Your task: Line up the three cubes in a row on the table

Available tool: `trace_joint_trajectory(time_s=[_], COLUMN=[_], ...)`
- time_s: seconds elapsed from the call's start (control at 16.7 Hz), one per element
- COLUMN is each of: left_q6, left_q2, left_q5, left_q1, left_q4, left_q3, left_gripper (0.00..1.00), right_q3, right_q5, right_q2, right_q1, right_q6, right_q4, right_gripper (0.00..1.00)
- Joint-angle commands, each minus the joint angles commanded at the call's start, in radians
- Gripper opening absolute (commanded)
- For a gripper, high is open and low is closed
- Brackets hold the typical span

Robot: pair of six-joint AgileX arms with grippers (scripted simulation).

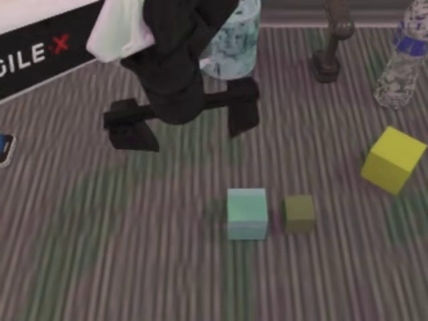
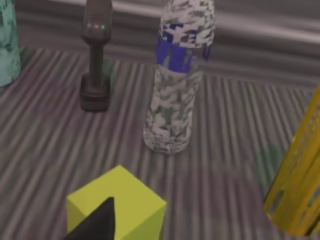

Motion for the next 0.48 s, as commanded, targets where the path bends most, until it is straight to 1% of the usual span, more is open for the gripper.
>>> trace_joint_trajectory(time_s=[0.24,0.48], left_q6=[0.106,0.247], left_q2=[-0.362,-0.776], left_q5=[-0.002,0.0], left_q1=[0.144,0.298], left_q4=[0.198,0.421], left_q3=[-0.335,-0.711], left_gripper=[1.0,1.0], right_q3=[0.309,0.632], right_q5=[0.003,0.006], right_q2=[0.392,0.833], right_q1=[0.024,0.051], right_q6=[-0.13,-0.27], right_q4=[-0.211,-0.443], right_gripper=[1.0,1.0])
